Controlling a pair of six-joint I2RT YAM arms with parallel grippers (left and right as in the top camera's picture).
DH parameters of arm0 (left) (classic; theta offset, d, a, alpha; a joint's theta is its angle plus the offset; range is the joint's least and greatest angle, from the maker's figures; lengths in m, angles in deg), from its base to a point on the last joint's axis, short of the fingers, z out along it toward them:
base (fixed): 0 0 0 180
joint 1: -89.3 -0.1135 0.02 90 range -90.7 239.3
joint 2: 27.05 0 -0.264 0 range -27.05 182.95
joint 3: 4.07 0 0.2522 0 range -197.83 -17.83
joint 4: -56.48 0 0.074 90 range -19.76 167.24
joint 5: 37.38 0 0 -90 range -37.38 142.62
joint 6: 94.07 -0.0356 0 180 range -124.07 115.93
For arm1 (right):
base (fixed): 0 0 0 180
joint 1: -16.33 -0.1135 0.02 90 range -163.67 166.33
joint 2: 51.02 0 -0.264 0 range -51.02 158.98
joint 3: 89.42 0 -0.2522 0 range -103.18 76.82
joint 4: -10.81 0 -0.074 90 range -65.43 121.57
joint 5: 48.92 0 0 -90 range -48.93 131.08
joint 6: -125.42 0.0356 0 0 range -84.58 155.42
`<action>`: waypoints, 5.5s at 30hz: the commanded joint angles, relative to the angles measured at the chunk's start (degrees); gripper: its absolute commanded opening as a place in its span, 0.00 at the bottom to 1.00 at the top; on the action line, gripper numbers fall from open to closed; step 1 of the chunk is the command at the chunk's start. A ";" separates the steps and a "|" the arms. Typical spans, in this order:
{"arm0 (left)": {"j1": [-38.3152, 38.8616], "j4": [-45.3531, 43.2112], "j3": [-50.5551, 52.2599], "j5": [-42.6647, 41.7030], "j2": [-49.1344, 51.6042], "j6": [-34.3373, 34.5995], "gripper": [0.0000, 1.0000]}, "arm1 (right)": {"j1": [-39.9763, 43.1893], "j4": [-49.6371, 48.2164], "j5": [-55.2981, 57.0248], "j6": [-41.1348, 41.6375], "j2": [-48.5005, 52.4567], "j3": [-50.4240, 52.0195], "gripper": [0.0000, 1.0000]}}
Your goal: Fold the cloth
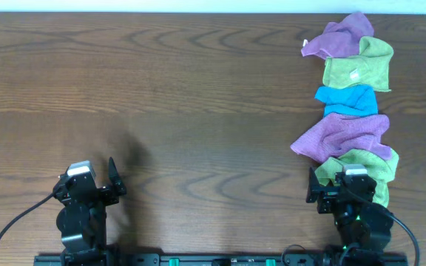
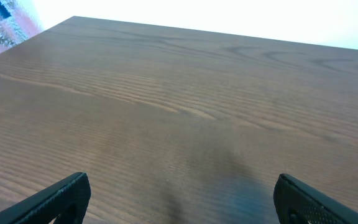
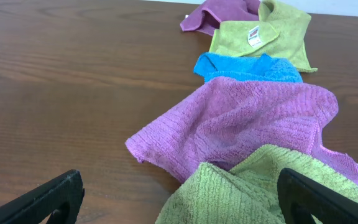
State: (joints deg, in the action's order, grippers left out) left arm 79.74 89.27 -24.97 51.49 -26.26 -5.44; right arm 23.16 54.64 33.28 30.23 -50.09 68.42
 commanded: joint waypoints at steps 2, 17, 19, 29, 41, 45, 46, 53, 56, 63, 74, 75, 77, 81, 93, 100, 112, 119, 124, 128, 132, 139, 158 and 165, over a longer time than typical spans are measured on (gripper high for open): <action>0.26 0.42 1.27 -0.20 -0.17 -0.37 0.95 | -0.52 -0.09 -0.39 0.42 -0.61 0.22 0.99; 0.26 0.42 1.27 -0.20 -0.17 -0.37 0.95 | -0.52 -1.36 -0.33 0.39 -0.61 0.22 0.99; 0.26 0.42 1.27 -0.20 -0.17 -0.37 0.95 | -0.52 -3.96 -0.22 0.42 -0.61 0.24 0.99; 0.26 0.42 1.27 -0.20 -0.17 -0.37 0.95 | 1.79 -36.30 2.23 10.32 12.55 -3.56 0.99; 0.26 0.42 1.27 -0.20 -0.17 -0.37 0.95 | 6.84 -37.75 1.49 2.05 65.40 -35.76 0.99; 0.26 0.42 1.27 -0.20 -0.17 -0.37 0.96 | 6.64 -41.07 -1.42 2.12 82.47 -48.33 0.99; 0.26 0.42 1.27 -0.20 -0.17 -0.37 0.95 | 6.49 -42.77 -1.73 2.10 86.38 -51.08 0.99; 0.26 0.42 1.27 -0.20 -0.17 -0.37 0.95 | 4.70 -46.80 -7.78 2.12 109.74 -68.94 0.99; 0.26 0.42 1.27 -0.20 -0.17 -0.37 0.95 | 3.13 -46.88 -8.50 2.08 118.73 -76.11 0.99; 0.26 0.42 1.27 -0.20 -0.17 -0.37 0.95 | -0.31 -46.82 -3.98 2.62 136.78 -89.39 0.99; 0.26 0.42 1.27 -0.20 -0.17 -0.37 0.95 | 1.05 -44.46 9.92 3.43 139.82 -90.60 0.60; 0.26 0.42 1.27 -0.20 -0.17 -0.37 0.95 | 1.14 -44.39 9.94 3.41 139.82 -90.60 0.28; 0.26 0.42 1.27 -0.20 -0.17 -0.37 0.95 | 1.11 -44.48 9.75 3.82 139.62 -91.06 0.01; 0.26 0.42 1.27 -0.20 -0.17 -0.37 0.95 | -0.39 -44.33 6.16 5.55 138.97 -95.69 0.01; 0.26 0.42 1.27 -0.20 -0.17 -0.37 0.95 | -10.36 -28.22 -2.54 3.39 126.29 -107.19 0.01; 0.26 0.42 1.27 -0.20 -0.17 -0.37 0.96 | -21.70 -27.30 -18.60 5.16 117.70 -107.21 0.01; 0.26 0.42 1.27 -0.20 -0.17 -0.37 0.95 | -27.32 -7.56 9.94 -3.65 101.74 -107.19 0.99; 0.26 0.42 1.27 -0.20 -0.17 -0.37 0.95 | -20.13 13.25 -4.42 -6.45 107.91 -106.97 0.99; 0.26 0.42 1.27 -0.20 -0.17 -0.37 0.95 | -22.12 22.91 -17.88 -14.99 116.13 -106.97 0.80; 0.26 0.42 1.27 -0.20 -0.17 -0.37 0.95 | -24.50 27.87 -20.72 -16.33 121.20 -106.97 0.57; 0.26 0.42 1.27 -0.20 -0.17 -0.37 0.95 | -27.56 33.31 -23.87 -20.13 124.06 -106.97 0.20; 0.26 0.42 1.27 -0.20 -0.17 -0.37 0.95 | -31.10 43.63 -21.31 -24.02 125.04 -106.53 0.50; 0.26 0.39 1.27 -0.20 -0.17 -0.37 0.95 | -31.15 28.74 -23.71 -0.44 125.55 -88.28 0.68; 0.26 0.42 1.27 -0.20 -0.17 -0.37 0.95 | -31.85 21.62 -20.94 17.86 125.83 -87.14 0.59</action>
State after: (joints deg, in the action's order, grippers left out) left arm 79.74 89.27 -24.97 51.47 -26.19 -5.44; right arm -7.90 76.82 11.49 38.77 75.15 -19.12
